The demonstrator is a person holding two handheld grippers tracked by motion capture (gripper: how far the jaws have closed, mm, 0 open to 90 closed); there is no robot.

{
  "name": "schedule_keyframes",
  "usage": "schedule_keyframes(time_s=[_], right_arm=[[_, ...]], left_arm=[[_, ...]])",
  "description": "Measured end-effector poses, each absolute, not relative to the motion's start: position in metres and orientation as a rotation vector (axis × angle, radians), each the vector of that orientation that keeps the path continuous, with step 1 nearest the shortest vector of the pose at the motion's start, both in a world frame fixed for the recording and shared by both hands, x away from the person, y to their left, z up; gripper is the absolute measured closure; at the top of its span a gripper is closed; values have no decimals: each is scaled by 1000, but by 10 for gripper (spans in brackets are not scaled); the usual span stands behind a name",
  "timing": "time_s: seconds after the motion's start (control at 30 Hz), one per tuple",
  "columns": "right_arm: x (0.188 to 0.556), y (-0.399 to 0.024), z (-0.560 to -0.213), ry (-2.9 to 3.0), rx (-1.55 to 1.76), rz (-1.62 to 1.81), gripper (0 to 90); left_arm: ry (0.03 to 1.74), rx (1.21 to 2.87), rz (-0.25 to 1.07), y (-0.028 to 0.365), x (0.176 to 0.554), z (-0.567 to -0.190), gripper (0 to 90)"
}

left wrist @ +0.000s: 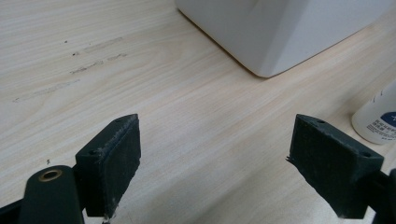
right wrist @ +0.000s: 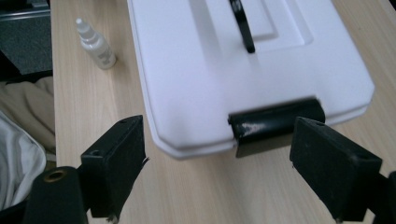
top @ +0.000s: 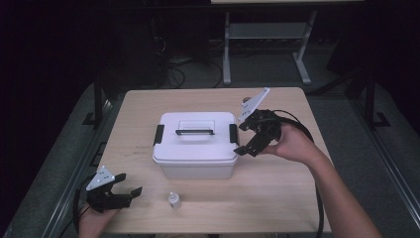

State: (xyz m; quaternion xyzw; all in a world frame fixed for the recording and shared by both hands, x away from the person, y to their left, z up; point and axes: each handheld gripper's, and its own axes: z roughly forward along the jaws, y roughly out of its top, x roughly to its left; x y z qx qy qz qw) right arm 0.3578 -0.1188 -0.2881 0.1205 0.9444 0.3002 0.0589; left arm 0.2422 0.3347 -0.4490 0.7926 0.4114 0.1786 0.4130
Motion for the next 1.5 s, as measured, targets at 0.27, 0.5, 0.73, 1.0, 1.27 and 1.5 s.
schedule_keyframes(time_s=[0.27, 0.5, 0.73, 1.0, 1.27, 1.5], right_arm=[[365, -105, -282, 2871, 312, 908, 211], [371, -90, -277, 2887, 285, 879, 223], [377, -74, -276, 2903, 278, 863, 248], [383, -57, -275, 2911, 215, 834, 303], [387, -46, -274, 2895, 180, 853, 370], [390, -36, -275, 2890, 170, 869, 443]], left_arm=[[1032, 1996, 452, 334, 243, -449, 165], [1031, 1994, 451, 334, 242, -449, 165], [1026, 1991, 445, 334, 243, -449, 165], [1024, 1983, 457, 335, 242, -447, 165], [1027, 1974, 460, 336, 242, -447, 165], [1026, 1973, 457, 336, 242, -447, 165]])
